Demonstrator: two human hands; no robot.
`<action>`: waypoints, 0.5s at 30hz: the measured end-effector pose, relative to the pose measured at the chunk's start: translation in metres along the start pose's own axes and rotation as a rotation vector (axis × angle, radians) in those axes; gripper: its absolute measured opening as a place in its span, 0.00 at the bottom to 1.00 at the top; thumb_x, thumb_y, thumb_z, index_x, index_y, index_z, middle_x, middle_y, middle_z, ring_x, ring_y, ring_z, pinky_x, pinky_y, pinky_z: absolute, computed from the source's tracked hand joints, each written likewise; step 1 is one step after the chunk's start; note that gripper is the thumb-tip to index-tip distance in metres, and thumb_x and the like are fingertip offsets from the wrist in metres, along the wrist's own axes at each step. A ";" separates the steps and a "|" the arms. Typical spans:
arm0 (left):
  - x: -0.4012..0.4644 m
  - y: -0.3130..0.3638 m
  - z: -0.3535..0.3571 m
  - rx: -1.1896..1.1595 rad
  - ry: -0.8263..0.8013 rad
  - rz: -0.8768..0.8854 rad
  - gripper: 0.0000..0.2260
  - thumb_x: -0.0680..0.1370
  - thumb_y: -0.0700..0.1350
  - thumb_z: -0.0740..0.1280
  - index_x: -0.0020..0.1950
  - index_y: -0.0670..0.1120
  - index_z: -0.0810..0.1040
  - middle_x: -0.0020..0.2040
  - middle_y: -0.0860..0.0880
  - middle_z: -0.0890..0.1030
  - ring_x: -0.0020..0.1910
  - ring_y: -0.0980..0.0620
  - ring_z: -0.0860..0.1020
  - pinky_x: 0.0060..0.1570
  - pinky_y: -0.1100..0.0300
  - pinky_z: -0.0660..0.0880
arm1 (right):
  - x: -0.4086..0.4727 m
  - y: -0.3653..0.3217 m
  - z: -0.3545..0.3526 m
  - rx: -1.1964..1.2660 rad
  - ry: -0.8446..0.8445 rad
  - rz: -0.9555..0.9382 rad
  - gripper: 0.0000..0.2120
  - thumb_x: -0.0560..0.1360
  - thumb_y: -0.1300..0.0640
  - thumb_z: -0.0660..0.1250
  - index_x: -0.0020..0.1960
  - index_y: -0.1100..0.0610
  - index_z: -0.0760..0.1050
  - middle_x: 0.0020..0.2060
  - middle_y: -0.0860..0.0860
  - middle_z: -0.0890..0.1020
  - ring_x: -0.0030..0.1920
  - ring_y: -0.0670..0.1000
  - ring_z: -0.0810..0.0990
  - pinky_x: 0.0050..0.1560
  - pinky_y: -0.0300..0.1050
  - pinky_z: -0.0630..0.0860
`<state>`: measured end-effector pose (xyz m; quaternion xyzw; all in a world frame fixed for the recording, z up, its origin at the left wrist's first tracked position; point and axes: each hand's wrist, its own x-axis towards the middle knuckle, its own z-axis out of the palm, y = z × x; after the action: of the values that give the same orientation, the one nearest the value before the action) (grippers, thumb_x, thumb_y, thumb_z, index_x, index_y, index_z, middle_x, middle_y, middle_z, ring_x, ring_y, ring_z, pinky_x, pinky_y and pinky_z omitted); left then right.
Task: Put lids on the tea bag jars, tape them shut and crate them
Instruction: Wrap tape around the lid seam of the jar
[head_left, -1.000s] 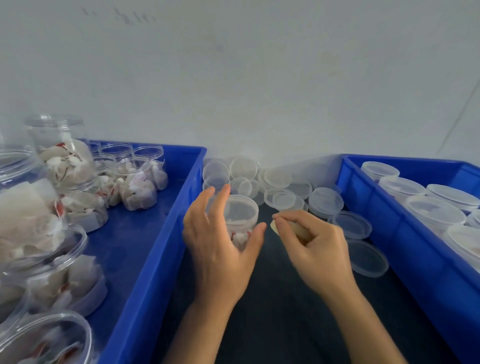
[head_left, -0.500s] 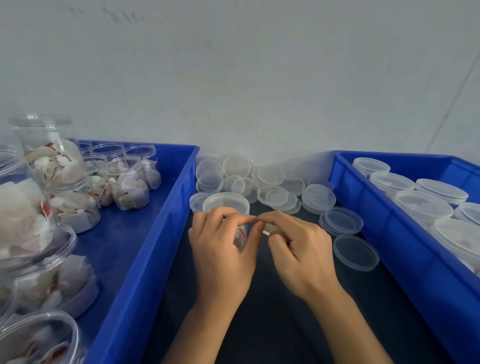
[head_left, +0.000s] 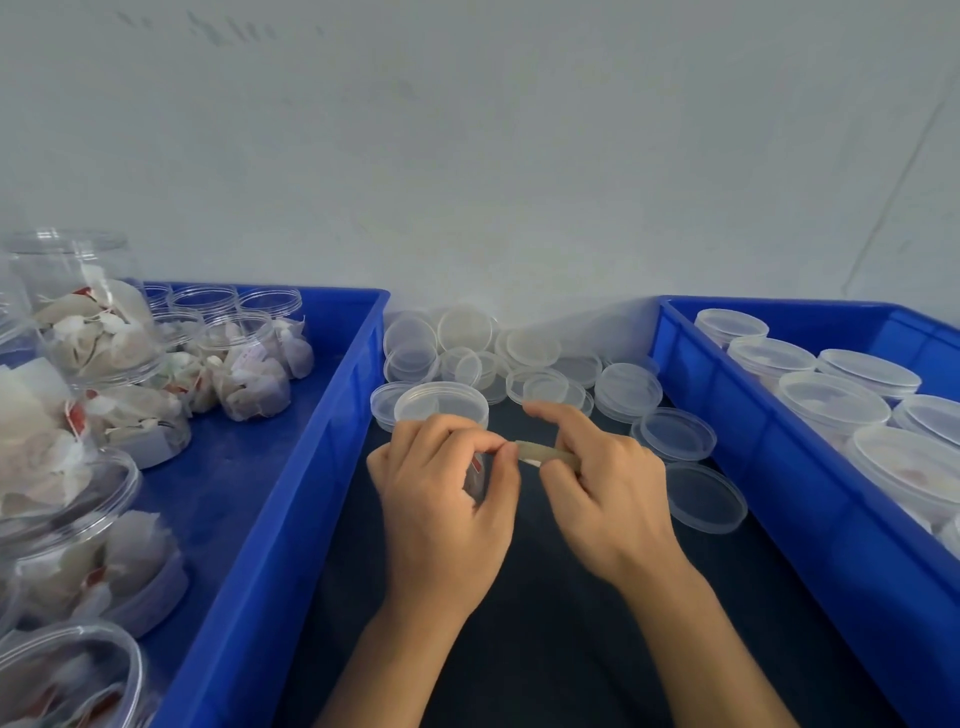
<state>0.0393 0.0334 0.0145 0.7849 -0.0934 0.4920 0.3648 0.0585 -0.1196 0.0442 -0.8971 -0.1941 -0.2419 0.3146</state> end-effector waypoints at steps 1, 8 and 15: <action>0.001 0.001 0.000 -0.012 -0.007 -0.020 0.05 0.79 0.49 0.71 0.44 0.50 0.82 0.45 0.59 0.81 0.48 0.55 0.76 0.48 0.53 0.67 | 0.000 0.000 -0.001 0.009 -0.004 0.000 0.31 0.71 0.46 0.50 0.70 0.47 0.77 0.30 0.43 0.74 0.33 0.48 0.76 0.36 0.51 0.75; 0.005 0.006 -0.003 0.044 -0.046 -0.077 0.08 0.79 0.52 0.68 0.43 0.51 0.81 0.45 0.58 0.78 0.48 0.56 0.71 0.47 0.56 0.62 | -0.002 0.003 -0.002 0.089 0.050 -0.081 0.26 0.73 0.52 0.53 0.67 0.50 0.77 0.30 0.42 0.72 0.32 0.49 0.75 0.33 0.51 0.72; 0.007 0.005 -0.004 0.116 -0.032 -0.075 0.11 0.80 0.54 0.67 0.45 0.50 0.83 0.50 0.54 0.76 0.50 0.54 0.69 0.48 0.57 0.60 | -0.004 0.003 0.002 0.214 0.122 -0.145 0.21 0.73 0.61 0.56 0.64 0.53 0.77 0.30 0.44 0.73 0.30 0.51 0.74 0.32 0.47 0.70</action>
<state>0.0375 0.0340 0.0237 0.8153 -0.0412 0.4701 0.3354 0.0573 -0.1215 0.0393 -0.8259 -0.2636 -0.2959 0.4012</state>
